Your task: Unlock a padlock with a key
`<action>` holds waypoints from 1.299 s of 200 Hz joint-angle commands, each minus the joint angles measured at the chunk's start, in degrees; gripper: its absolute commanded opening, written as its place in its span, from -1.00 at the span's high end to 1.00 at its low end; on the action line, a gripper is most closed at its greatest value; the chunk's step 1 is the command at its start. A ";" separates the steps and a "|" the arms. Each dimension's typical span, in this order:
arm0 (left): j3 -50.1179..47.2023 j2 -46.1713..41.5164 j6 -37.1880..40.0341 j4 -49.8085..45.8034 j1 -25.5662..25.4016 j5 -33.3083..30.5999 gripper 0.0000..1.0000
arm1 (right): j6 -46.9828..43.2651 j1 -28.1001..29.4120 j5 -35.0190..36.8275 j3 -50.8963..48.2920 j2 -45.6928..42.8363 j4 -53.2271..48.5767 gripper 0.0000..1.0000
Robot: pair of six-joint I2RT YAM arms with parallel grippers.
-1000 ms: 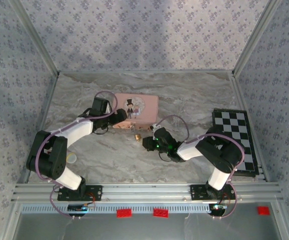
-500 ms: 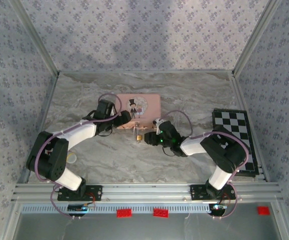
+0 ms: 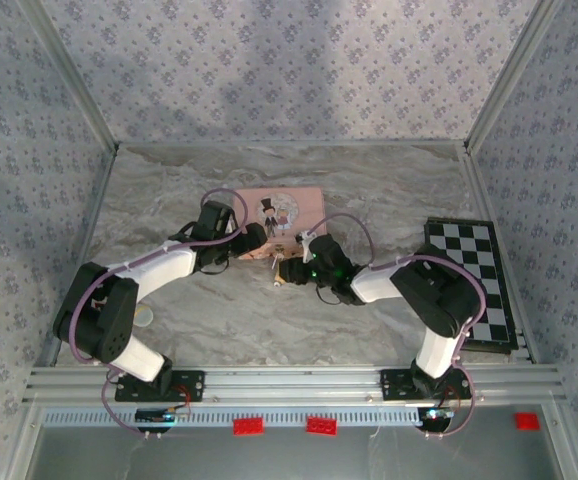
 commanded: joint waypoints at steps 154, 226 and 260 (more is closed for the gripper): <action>-2.02 -0.12 -2.23 -2.28 -1.44 -0.42 -0.91 | 10.79 -0.19 -0.89 0.16 6.24 11.78 0.76; -2.89 -0.01 -4.92 -0.27 -1.80 -1.35 -0.91 | 21.45 2.37 10.37 -4.11 2.77 16.09 1.00; -3.15 -0.62 -5.94 -0.17 -2.20 -1.63 -0.91 | 27.68 2.29 13.13 -6.02 3.62 21.27 1.00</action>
